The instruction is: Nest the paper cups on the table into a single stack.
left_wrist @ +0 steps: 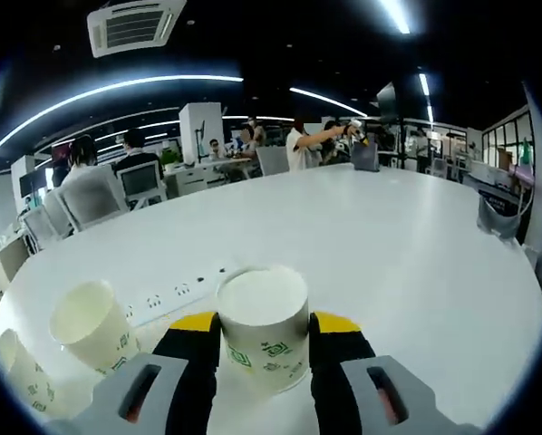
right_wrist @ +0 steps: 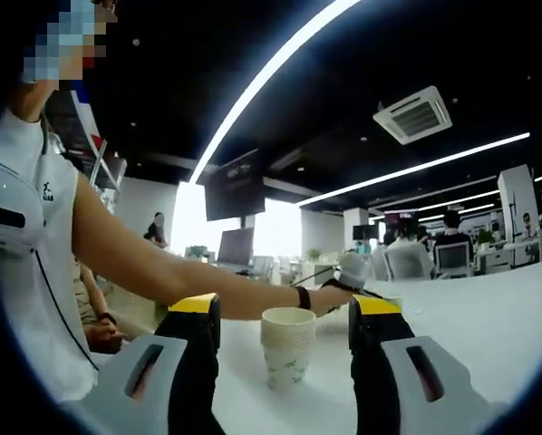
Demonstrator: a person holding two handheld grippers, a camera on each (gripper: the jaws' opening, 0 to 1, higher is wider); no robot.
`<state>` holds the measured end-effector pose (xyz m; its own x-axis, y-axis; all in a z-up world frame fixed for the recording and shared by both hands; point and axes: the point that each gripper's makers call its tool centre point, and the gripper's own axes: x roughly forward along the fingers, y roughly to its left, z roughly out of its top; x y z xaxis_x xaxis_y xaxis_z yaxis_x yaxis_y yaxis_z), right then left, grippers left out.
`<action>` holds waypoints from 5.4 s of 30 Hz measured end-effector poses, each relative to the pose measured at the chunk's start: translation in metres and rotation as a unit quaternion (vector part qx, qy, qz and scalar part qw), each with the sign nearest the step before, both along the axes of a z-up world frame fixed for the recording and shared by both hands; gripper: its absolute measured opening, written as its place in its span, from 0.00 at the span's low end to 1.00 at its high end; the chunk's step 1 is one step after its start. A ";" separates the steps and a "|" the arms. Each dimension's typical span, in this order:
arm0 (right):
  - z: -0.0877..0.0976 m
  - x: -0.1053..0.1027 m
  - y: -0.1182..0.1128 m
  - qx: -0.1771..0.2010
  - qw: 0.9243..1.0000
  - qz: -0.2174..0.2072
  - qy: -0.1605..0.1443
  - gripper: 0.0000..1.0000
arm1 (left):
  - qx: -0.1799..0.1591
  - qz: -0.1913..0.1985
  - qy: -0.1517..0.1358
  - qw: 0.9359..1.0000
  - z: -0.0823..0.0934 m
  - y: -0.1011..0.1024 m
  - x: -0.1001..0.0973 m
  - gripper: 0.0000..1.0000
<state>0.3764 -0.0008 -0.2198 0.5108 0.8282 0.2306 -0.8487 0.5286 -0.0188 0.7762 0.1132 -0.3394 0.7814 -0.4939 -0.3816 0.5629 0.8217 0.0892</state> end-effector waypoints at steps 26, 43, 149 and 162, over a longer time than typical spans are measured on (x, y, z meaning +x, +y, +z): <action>0.000 -0.001 0.001 0.010 1.000 0.002 0.000 0.58 | -0.056 -0.050 -0.064 0.995 0.064 -0.006 -0.060 0.40; -0.001 0.001 0.016 0.022 1.000 0.016 0.002 0.57 | -0.138 -0.105 -0.147 0.974 0.155 -0.006 -0.185 0.40; 0.013 -0.003 0.035 0.096 0.994 0.058 -0.011 0.01 | -0.201 -0.152 -0.182 0.951 0.138 -0.021 -0.394 0.47; 0.012 0.001 0.032 0.083 0.995 0.044 -0.017 0.01 | -0.181 -0.154 -0.181 0.954 0.145 -0.017 -0.391 0.58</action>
